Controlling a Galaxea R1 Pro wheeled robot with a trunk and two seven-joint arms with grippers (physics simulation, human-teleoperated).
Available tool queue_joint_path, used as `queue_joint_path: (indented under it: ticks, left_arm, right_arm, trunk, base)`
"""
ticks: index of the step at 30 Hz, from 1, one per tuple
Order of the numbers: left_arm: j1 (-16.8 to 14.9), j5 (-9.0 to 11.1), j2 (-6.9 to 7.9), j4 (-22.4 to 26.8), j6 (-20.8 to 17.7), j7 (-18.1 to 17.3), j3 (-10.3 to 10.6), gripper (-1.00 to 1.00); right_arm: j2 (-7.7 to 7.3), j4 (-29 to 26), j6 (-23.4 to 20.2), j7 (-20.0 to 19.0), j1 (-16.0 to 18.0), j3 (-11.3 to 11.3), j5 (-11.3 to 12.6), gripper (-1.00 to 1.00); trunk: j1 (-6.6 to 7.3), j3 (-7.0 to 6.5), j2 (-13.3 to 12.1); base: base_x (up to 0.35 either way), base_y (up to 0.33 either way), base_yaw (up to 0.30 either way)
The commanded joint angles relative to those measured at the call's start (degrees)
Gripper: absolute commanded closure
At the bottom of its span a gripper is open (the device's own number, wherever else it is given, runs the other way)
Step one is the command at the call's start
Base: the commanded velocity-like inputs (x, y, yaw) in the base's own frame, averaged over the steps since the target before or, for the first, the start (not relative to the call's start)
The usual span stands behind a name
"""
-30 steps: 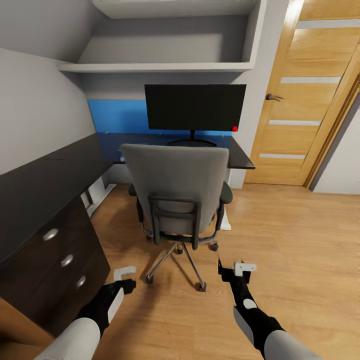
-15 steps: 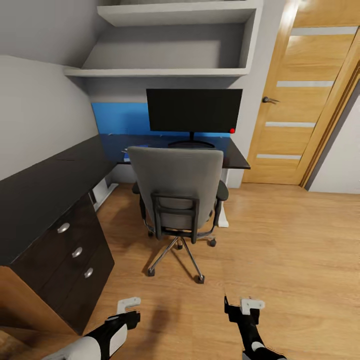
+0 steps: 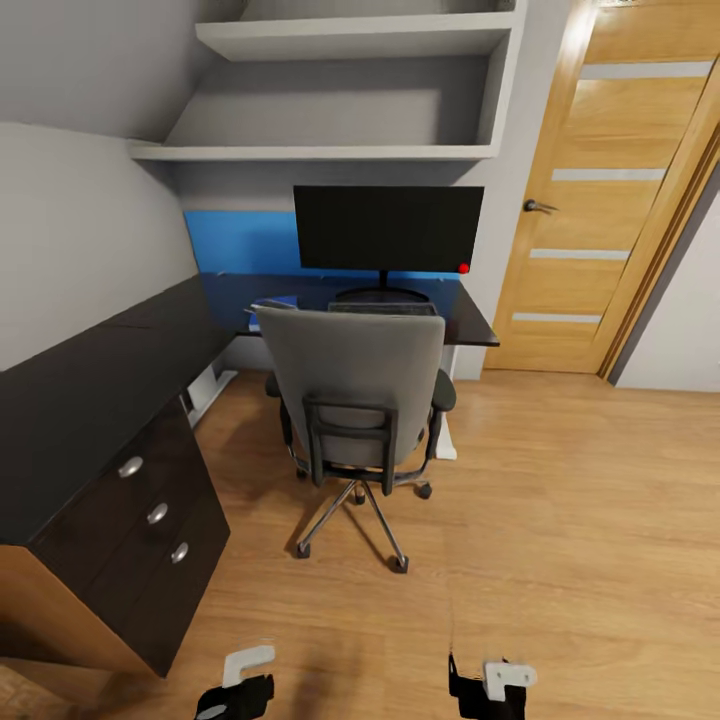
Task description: In the bedroom, organize the workspace by keeping the computer under the desk, ensuring the monitor is on the desk, placing the keyboard on the desk next to the monitor, placing the mouse on the desk next to the keyboard, moving the folder from the swivel chair onto the desk next to the mouse, stacking the notebook on top of the folder with the pen on top of the notebook, and positioning the swivel chair next to the desk.
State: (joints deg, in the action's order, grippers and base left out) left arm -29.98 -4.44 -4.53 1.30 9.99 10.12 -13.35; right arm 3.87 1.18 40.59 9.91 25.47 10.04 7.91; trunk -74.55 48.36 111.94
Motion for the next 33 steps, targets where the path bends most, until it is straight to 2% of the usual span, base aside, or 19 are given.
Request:
queue_joint_path:
  ticks: [1, 6, 13, 33]
  left_arm:
    - [4.0, -0.5, 0.69, -0.1, 1.6, 0.3, -0.4, -1.0]
    - [4.6, -0.5, 1.11, -0.1, 1.3, 0.2, -0.4, -1.0]
    - [4.7, -0.4, 1.79, -0.1, 1.0, 0.0, -0.4, -1.0]
    - [4.7, -0.4, 1.38, -0.1, 1.0, -0.1, -0.5, -1.0]
  right_arm:
    - [1.38, 0.2, 0.3, 0.1, -0.9, 0.4, 0.7, -1.0]
    - [2.2, 0.2, 0.2, 0.2, -1.0, 0.4, 1.0, -1.0]
    - [2.58, 0.2, 0.1, 0.2, -1.0, 0.3, 1.0, -1.0]
    - [2.42, 0.1, 0.0, 0.1, -1.0, 0.3, 0.8, -1.0]
  trunk:
    - [0.23, -0.14, -0.4]
    - [1.33, -1.04, -2.4]
    - [2.87, -2.29, -5.2]
    - [7.26, -5.89, -13.2]
  base:
    - [0.0, 0.0, 0.0]
    - [0.0, 0.0, 0.0]
    - [0.0, 0.0, 0.0]
    - [0.0, 0.0, 0.0]
